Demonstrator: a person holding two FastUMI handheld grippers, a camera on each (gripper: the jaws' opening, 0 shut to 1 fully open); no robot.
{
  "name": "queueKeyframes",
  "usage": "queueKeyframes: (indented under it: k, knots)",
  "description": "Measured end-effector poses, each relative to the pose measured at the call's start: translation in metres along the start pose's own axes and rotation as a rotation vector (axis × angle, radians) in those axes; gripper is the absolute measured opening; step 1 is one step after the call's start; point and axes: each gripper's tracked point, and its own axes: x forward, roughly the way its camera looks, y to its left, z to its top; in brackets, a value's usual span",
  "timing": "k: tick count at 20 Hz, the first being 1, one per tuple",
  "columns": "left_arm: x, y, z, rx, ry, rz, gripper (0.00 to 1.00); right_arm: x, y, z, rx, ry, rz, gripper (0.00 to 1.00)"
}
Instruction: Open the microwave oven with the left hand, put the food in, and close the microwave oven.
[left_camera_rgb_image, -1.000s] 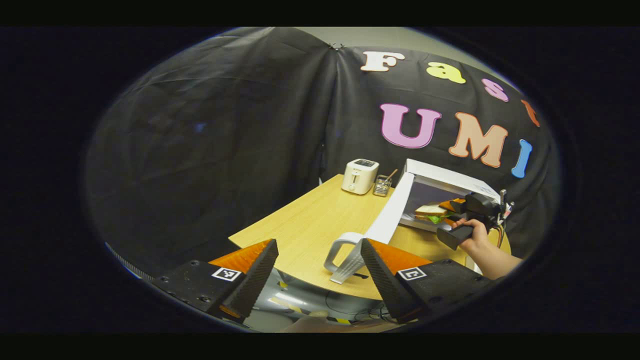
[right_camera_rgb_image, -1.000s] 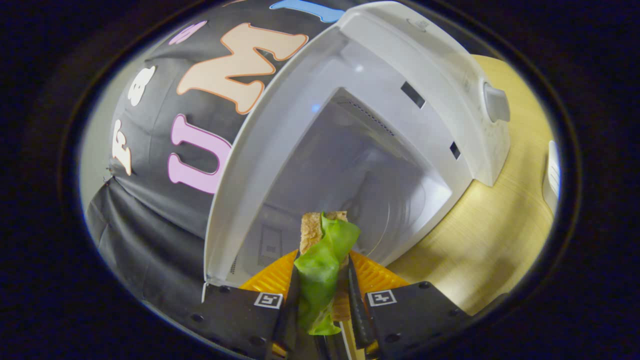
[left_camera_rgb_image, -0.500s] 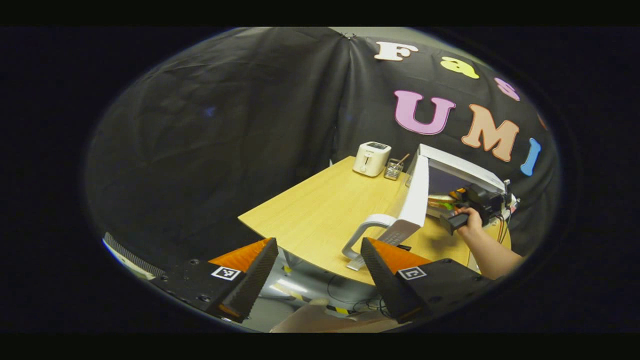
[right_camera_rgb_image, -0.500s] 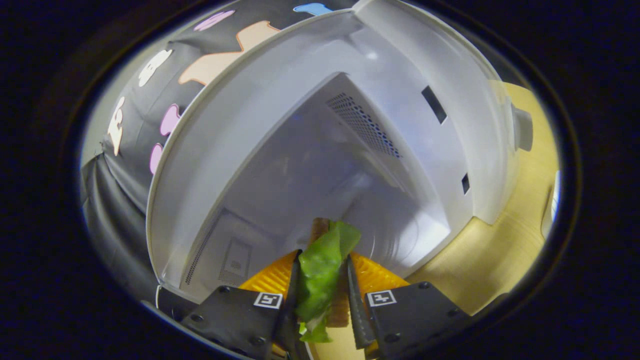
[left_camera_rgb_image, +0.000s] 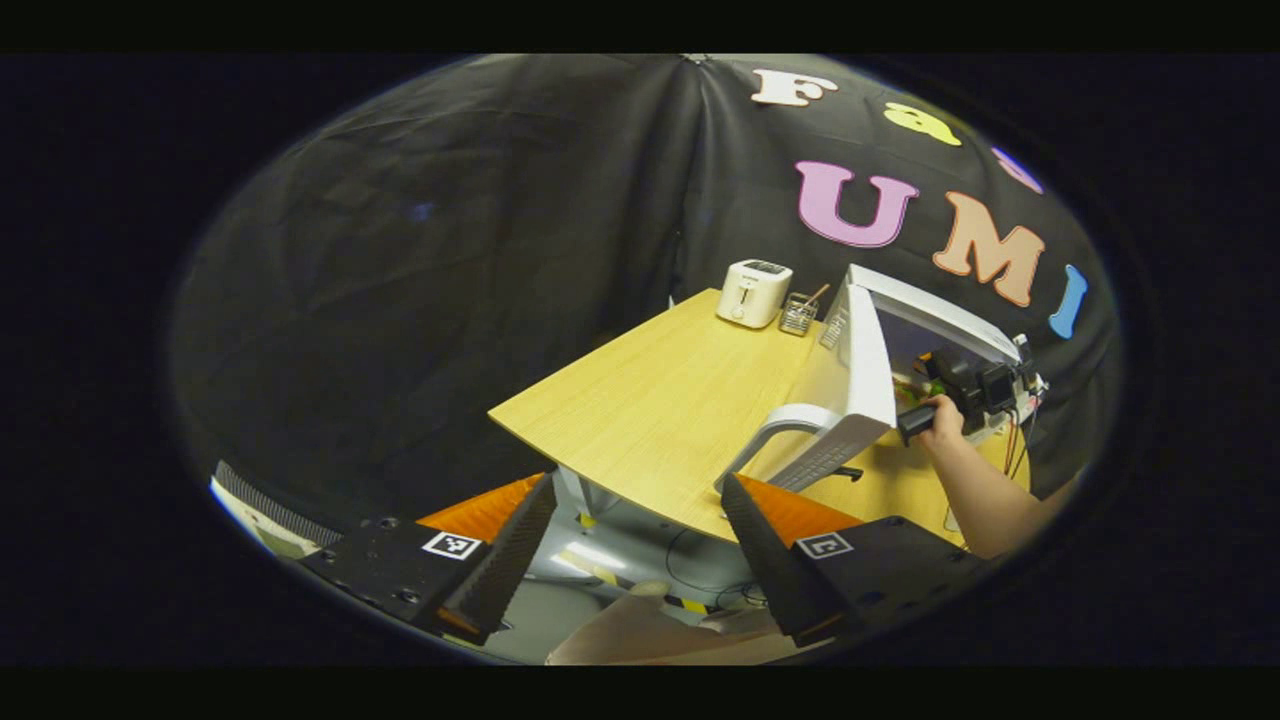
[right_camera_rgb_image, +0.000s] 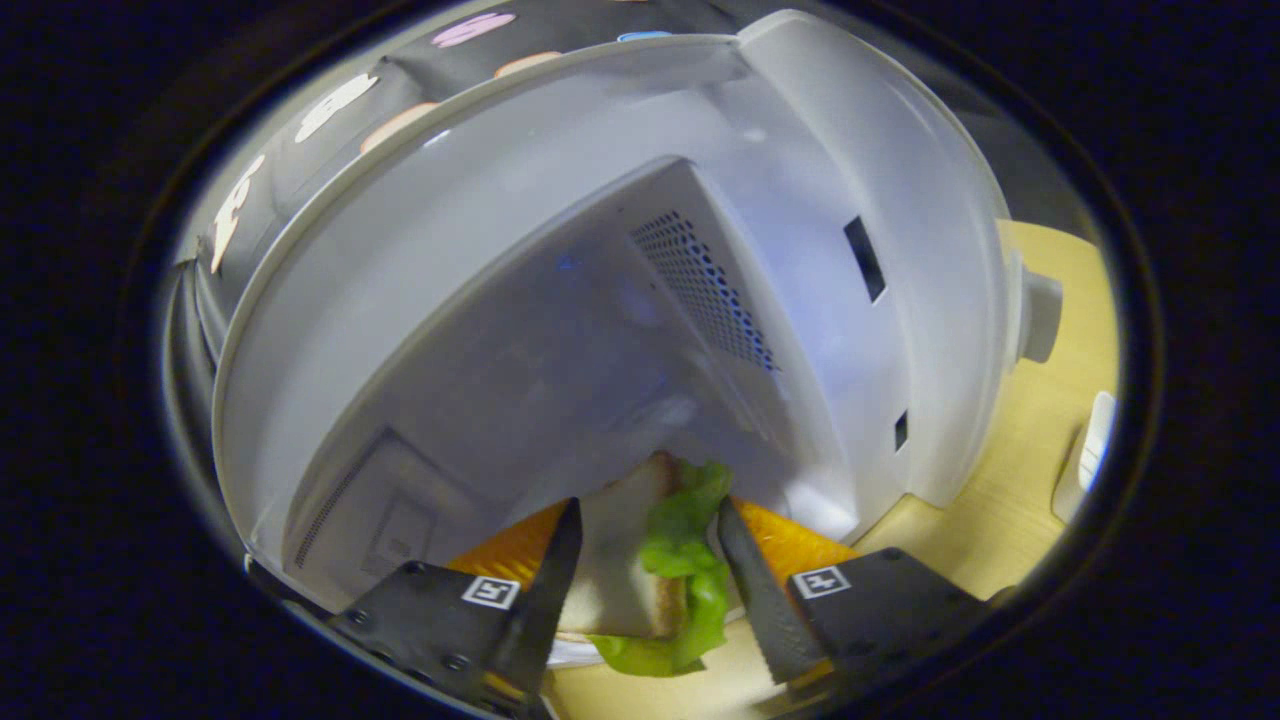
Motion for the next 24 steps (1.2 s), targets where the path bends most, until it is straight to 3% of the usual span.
queueKeyframes:
  k: [2,3,4,5,10,15,16,17,23,24]
  knots:
    - [0.001,-0.001,0.002,0.004,0.002,-0.001,0.97,-0.006,-0.002,0.012,-0.028,-0.049,-0.007,1.00]
    - [0.002,-0.001,0.002,0.004,0.004,-0.002,0.97,-0.010,-0.003,0.019,-0.040,-0.065,-0.008,0.90]
    - [0.003,-0.001,0.003,0.002,0.005,-0.002,0.99,-0.015,-0.003,0.022,-0.052,-0.068,-0.004,0.90]
    - [0.004,-0.002,0.004,-0.002,0.005,-0.003,0.97,-0.021,-0.002,0.025,-0.064,-0.065,0.003,0.99]
    - [0.012,-0.010,0.012,-0.013,-0.003,-0.027,0.96,-0.070,0.004,0.038,-0.135,-0.044,0.071,0.99]
    - [0.017,-0.025,0.028,0.019,-0.038,-0.070,0.93,-0.140,0.000,0.029,-0.198,0.056,0.136,0.99]
    - [0.018,-0.029,0.031,0.029,-0.050,-0.081,0.90,-0.155,-0.005,0.026,-0.222,0.078,0.144,0.99]
    - [0.018,-0.031,0.035,0.039,-0.062,-0.089,0.87,-0.171,-0.010,0.024,-0.242,0.097,0.150,0.90]
    - [0.030,-0.045,0.060,0.100,-0.136,-0.142,0.64,-0.251,-0.041,0.028,-0.301,0.154,0.163,0.91]
    - [0.032,-0.048,0.063,0.110,-0.145,-0.157,0.55,-0.260,-0.046,0.035,-0.310,0.139,0.157,0.91]
